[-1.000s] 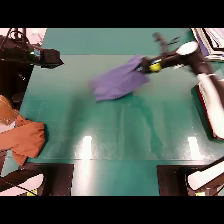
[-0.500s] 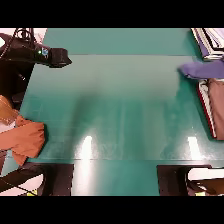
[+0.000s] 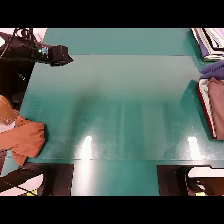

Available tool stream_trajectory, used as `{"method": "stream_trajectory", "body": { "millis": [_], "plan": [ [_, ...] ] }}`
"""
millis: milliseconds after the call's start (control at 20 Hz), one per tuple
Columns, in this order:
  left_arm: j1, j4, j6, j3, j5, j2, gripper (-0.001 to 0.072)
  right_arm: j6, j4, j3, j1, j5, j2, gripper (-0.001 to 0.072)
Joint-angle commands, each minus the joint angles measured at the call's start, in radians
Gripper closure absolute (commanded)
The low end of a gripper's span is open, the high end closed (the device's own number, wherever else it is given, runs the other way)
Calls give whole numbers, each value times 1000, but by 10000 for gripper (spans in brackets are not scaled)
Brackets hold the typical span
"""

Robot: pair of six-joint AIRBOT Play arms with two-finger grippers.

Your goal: Fold the shirts.

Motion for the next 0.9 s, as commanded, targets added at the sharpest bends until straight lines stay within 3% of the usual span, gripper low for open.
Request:
{"method": "stream_trajectory", "body": {
  "millis": [0, 650, 700, 750, 800, 850],
  "plan": [
    [0, -1, 3, 0, -2, 0, 683, 40, -46, 2, -30, 69, 44, 695],
    [0, 0, 56, 0, -11, 0, 682, 45, -344, -759, -285, 196, 475, 674],
    [0, 0, 56, 0, -12, 0, 682, 45, -341, -797, -306, 195, 491, 493],
    [0, 0, 56, 0, -16, 0, 682, 46, -340, -824, -325, 187, 505, 222],
    [0, 0, 56, 0, -19, 0, 682, 46, -336, -836, -341, 181, 513, 87],
    [0, 0, 56, 0, -22, 0, 682, 46, -314, -834, -346, 174, 520, 88]
  ]
}}
